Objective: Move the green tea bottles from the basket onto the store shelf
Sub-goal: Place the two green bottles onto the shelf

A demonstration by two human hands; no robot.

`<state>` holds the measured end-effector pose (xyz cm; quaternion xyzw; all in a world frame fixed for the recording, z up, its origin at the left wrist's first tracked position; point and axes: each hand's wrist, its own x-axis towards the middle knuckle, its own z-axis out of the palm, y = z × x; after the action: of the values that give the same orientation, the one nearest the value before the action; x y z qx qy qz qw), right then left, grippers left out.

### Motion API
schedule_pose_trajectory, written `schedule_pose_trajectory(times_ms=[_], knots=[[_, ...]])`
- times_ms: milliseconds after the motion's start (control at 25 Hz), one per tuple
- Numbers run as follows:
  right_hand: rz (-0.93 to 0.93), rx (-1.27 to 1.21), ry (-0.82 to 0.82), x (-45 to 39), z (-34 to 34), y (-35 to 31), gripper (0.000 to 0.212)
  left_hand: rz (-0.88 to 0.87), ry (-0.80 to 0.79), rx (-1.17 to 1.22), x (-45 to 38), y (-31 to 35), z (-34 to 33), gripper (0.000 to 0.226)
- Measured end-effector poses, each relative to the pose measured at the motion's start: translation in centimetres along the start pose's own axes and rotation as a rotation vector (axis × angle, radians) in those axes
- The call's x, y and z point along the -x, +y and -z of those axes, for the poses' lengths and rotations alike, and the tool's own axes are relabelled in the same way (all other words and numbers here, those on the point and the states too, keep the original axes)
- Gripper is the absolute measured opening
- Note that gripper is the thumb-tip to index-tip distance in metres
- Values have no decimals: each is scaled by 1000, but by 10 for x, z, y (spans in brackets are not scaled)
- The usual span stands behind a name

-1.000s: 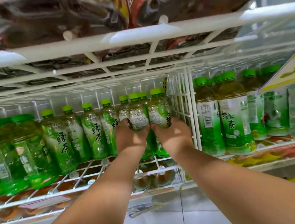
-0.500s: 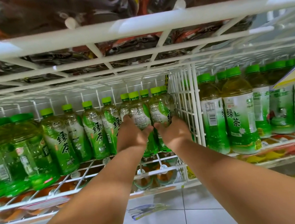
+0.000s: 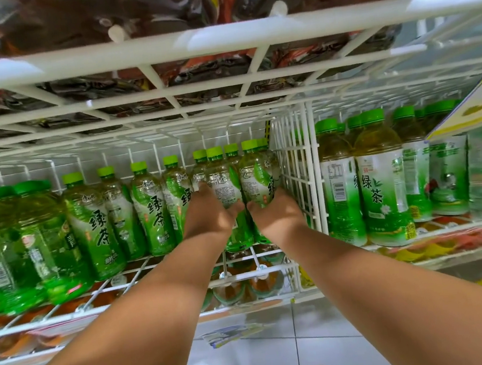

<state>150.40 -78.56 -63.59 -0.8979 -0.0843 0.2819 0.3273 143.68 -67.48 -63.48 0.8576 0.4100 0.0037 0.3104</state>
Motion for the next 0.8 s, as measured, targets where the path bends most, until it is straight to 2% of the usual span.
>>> schedule_pose_trajectory(times_ms=[160, 320, 480, 640, 800], knots=[[5, -74, 22, 10, 1, 3, 76, -21, -51, -112, 8, -11, 6, 98], [141, -3, 20, 30, 3, 2, 83, -131, -25, -283, 28, -20, 26, 91], [311, 213, -22, 57, 22, 1, 82, -245, 120, -379, 61, -30, 55, 87], [485, 530, 100, 82, 47, 2, 77, -346, 305, -510, 88, -38, 78, 82], [523, 660, 101, 107, 61, 1, 79, -313, 215, -623, 109, -32, 100, 84]])
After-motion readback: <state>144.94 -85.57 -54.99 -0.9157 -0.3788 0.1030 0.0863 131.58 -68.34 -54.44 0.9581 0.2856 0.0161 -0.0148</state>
